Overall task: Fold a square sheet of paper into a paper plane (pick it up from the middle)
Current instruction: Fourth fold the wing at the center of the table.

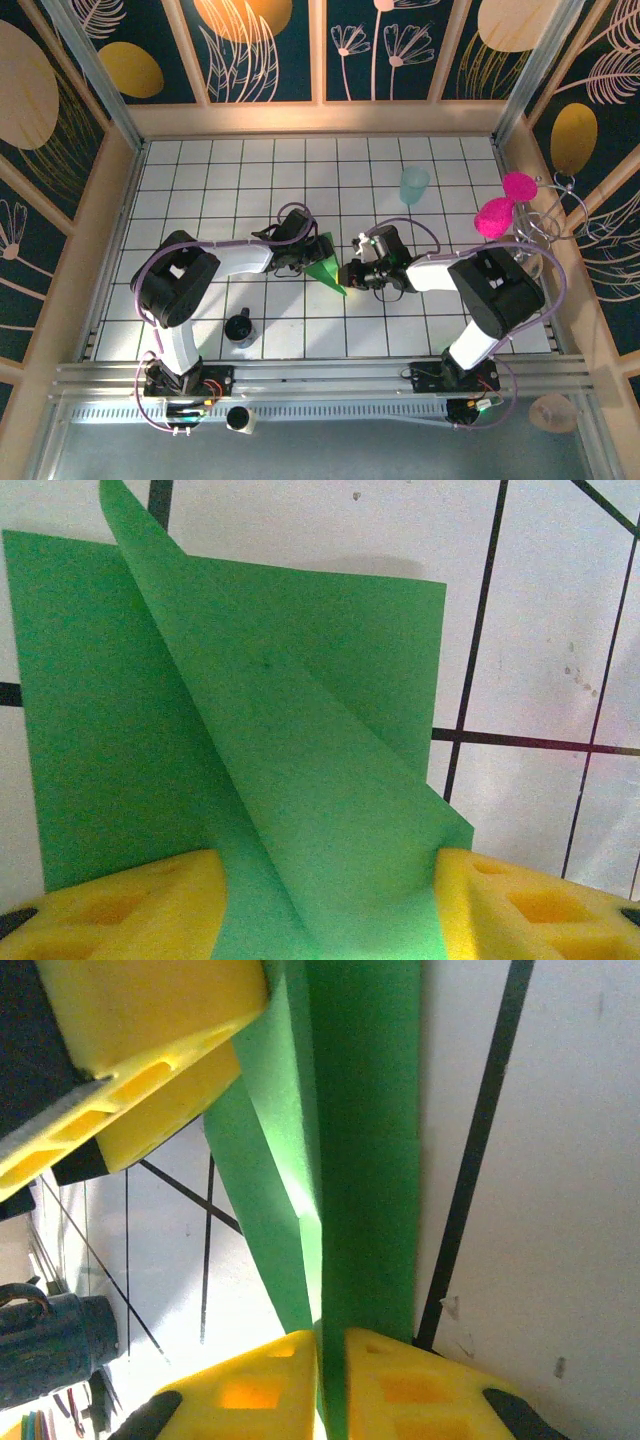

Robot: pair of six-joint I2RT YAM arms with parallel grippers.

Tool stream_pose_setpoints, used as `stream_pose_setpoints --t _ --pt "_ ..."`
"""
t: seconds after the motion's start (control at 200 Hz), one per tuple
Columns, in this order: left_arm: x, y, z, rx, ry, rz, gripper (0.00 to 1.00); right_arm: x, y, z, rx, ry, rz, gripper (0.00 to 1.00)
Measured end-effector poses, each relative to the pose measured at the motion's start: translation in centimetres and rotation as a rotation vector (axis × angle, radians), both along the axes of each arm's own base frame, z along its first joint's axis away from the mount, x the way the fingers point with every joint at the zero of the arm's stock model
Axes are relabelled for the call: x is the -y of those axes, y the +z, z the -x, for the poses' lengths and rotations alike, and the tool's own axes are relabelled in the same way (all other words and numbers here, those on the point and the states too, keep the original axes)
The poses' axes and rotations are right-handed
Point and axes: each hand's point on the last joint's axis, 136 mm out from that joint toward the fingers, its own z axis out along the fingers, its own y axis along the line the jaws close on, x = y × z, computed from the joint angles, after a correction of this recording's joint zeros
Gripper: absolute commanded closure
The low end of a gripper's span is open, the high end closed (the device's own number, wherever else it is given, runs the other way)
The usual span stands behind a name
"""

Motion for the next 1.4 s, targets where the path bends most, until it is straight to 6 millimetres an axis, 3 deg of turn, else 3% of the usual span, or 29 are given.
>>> stream_pose_setpoints --t 0.786,0.886,0.991,1.101,1.181,1.402 --pt "0.1 0.7 -0.2 0.013 -0.024 -0.023 0.36 0.0 -0.5 0.5 -0.022 0.005 -0.083 0.98" --pt "0.0 1.6 -0.6 0.040 -0.032 -0.029 0.34 0.2 -0.4 0.5 -0.042 0.000 -0.110 0.99" --pt "0.3 4.2 -1.2 0.105 -0.039 0.008 0.34 0.6 -0.4 0.4 -0.069 -0.010 -0.146 1.00" --pt "0.8 8.2 -1.6 0.211 -0.046 0.102 0.39 0.8 -0.3 0.4 -0.088 -0.017 -0.172 1.00" --pt "0.9 9.4 -1.2 0.255 -0.063 0.148 0.44 0.8 -0.2 0.4 -0.100 -0.016 -0.189 1.00" --pt "1.5 6.7 1.1 0.196 -0.124 0.231 0.61 0.9 -0.3 0.4 -0.125 -0.021 -0.209 1.00"
